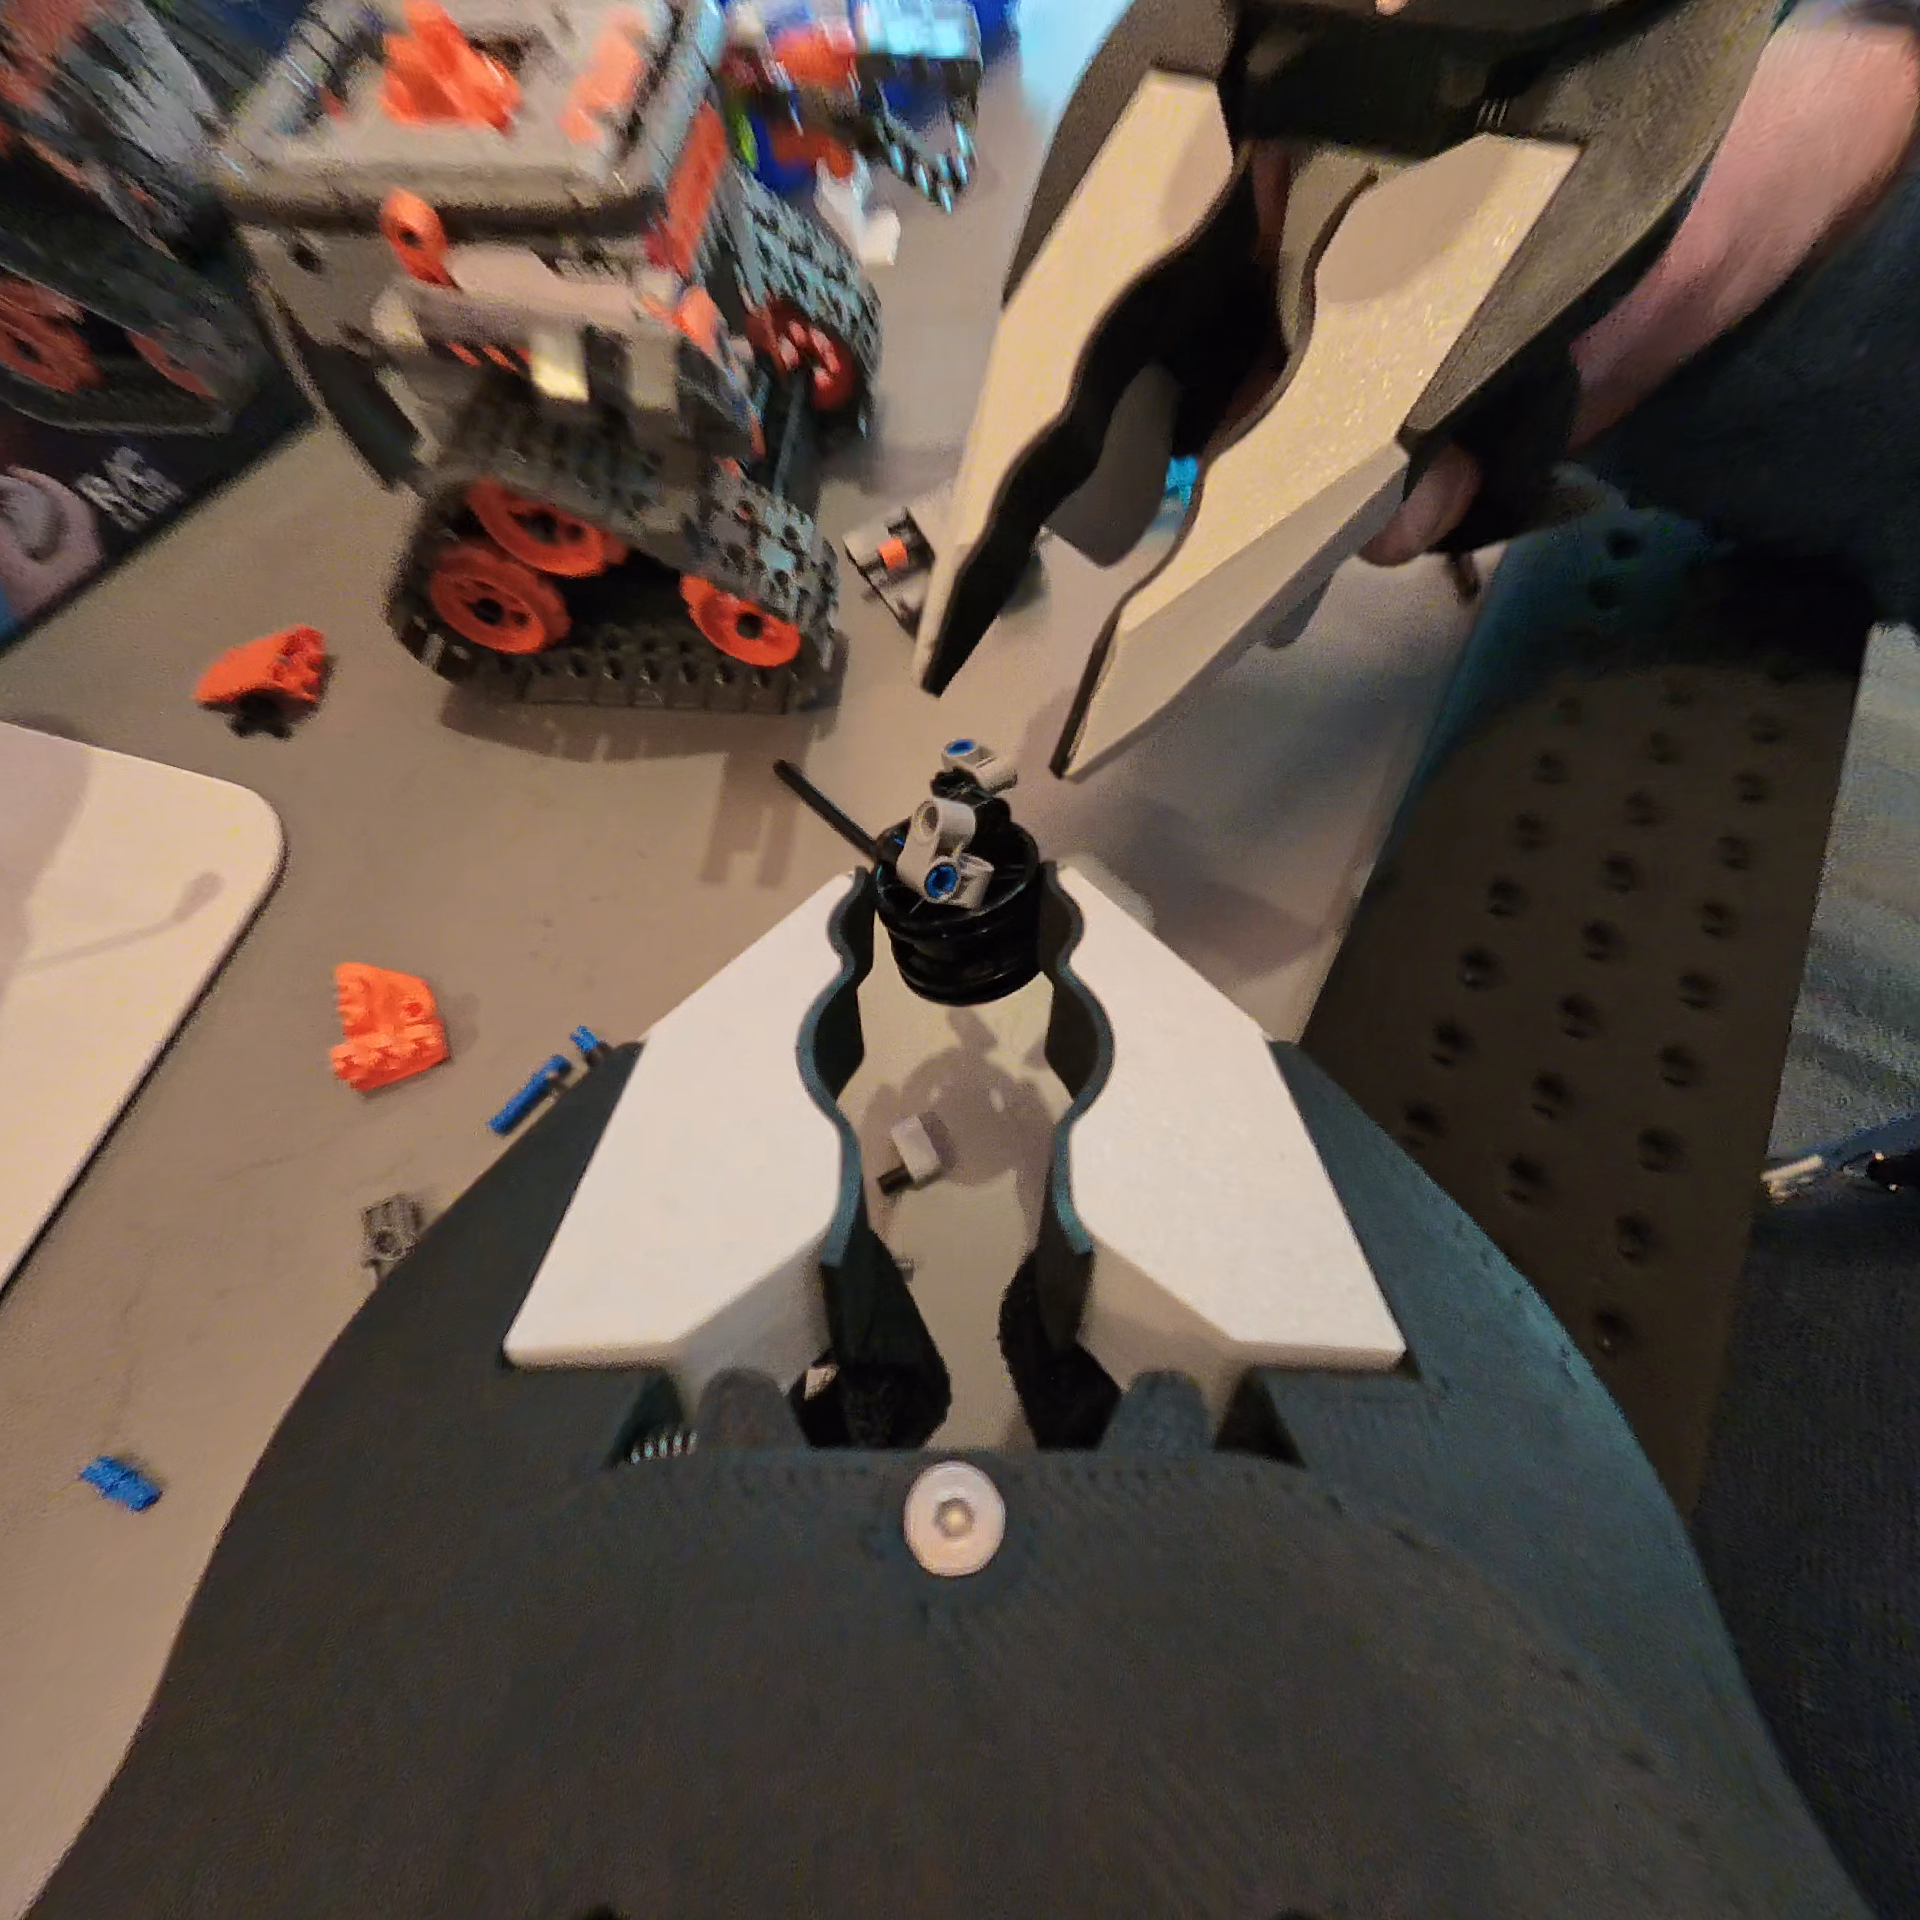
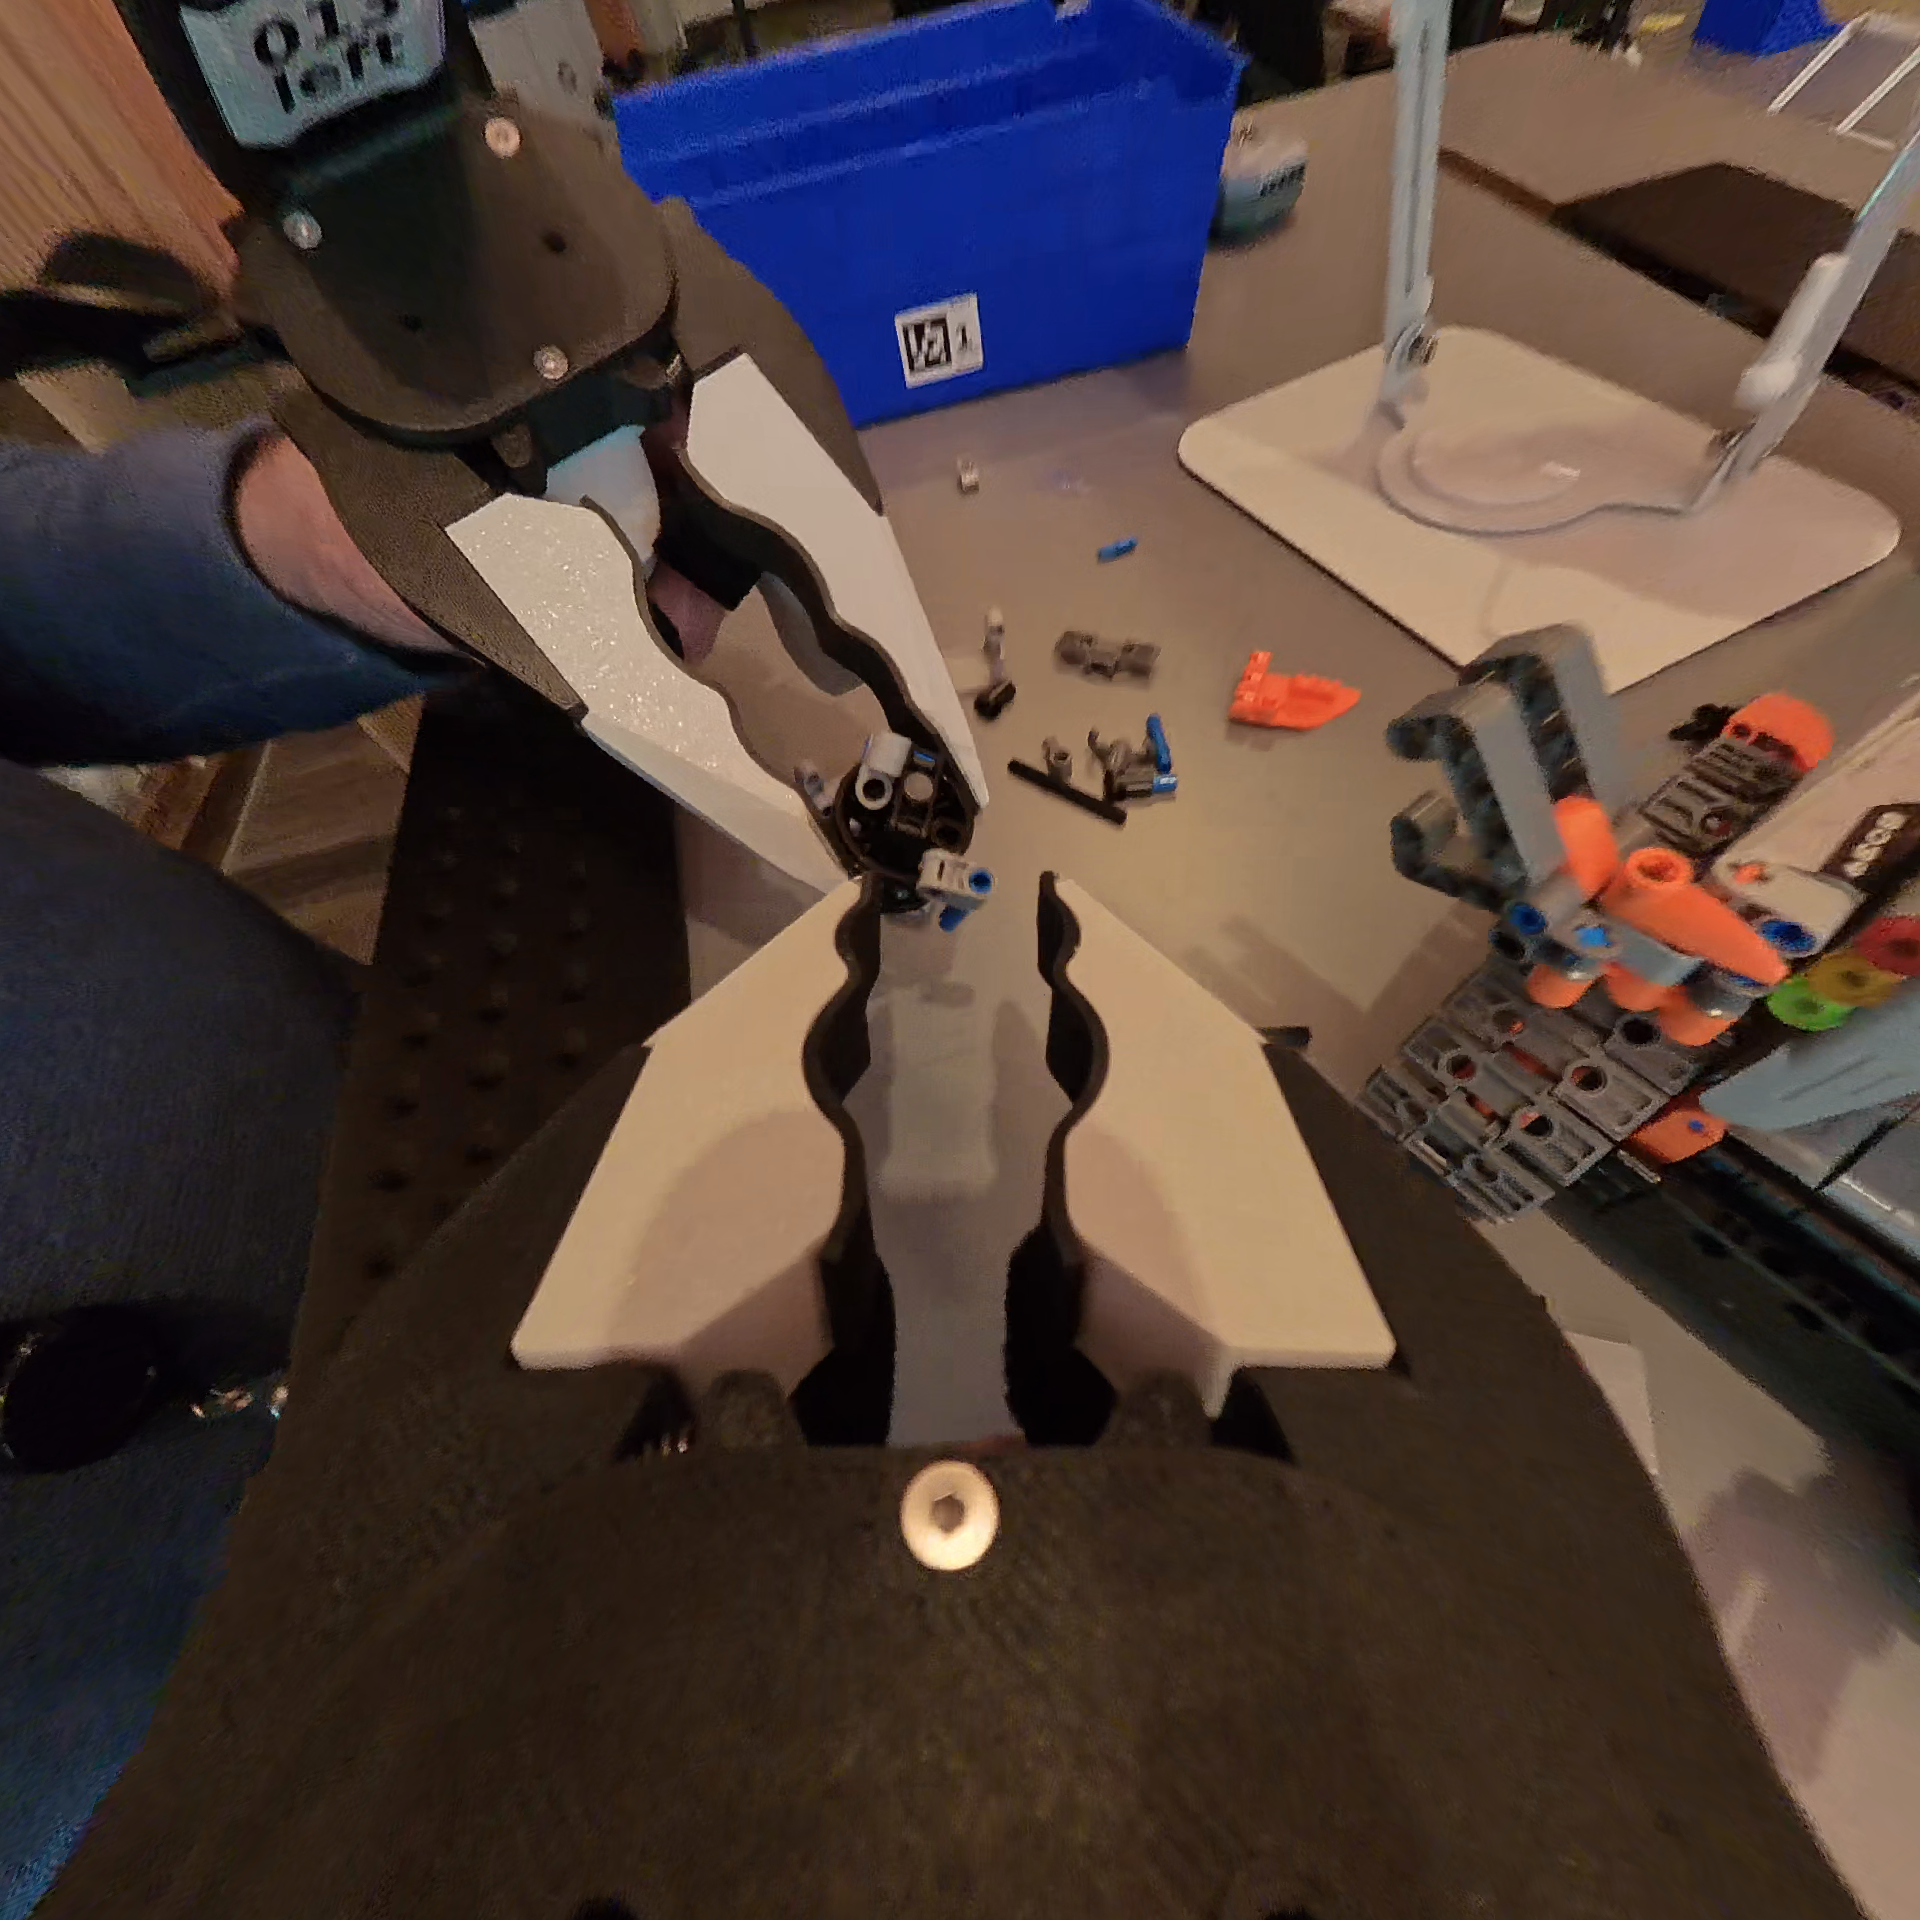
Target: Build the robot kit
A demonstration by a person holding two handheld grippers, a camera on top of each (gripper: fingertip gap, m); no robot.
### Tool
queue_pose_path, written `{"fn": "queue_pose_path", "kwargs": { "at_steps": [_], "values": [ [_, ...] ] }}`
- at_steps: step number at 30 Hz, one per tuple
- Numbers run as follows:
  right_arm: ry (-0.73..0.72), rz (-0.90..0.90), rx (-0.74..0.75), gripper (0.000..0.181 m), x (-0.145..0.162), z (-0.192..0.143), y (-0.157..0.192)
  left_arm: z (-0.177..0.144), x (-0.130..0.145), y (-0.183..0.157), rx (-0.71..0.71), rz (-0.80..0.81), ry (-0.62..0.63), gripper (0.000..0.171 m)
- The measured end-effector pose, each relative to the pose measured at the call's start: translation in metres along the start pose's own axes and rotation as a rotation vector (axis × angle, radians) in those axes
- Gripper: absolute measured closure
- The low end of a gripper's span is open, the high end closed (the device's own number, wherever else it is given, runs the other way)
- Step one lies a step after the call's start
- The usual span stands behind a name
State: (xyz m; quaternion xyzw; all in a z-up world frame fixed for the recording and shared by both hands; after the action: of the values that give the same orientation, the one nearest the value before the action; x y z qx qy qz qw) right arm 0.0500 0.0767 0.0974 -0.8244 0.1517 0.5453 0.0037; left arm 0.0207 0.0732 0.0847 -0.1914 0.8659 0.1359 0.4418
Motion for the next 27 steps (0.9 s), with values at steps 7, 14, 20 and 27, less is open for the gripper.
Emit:
{"fn": "queue_pose_path", "kwargs": {
  "at_steps": [7, 14, 20, 27],
  "values": [
    [-0.039, -0.2, 0.05, 0.153, -0.027, 0.001, 0.016, -0.025, -0.003, 0.0, 0.064, -0.004, -0.022, 0.143],
    [0.202, -0.528, -0.032, 0.154, -0.013, 0.031, 0.043, -0.041, 0.009, -0.007, 0.131, 0.151, 0.116, 0.143],
    [0.224, -0.61, -0.069, 0.167, -0.015, 0.041, 0.048, -0.052, 0.012, -0.012, 0.189, 0.227, 0.161, 0.143],
    [0.116, -0.488, -0.141, 0.168, -0.025, 0.043, 0.052, -0.062, 0.006, -0.008, 0.277, 0.19, 0.113, 0.143]
  ]
}}
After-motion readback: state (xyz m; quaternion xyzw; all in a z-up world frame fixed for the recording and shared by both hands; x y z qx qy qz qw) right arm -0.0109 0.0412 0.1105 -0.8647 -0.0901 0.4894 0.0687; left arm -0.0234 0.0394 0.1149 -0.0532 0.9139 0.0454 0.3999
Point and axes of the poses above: each gripper's, where its closed fingertips meet, z out along the fingers, x out of its underside, y = z × x across the jaws, the point moved 1 cm from there along -z, back along the fingers, and after that the axes turned 3 degrees about -x, right-handed, at the moved point
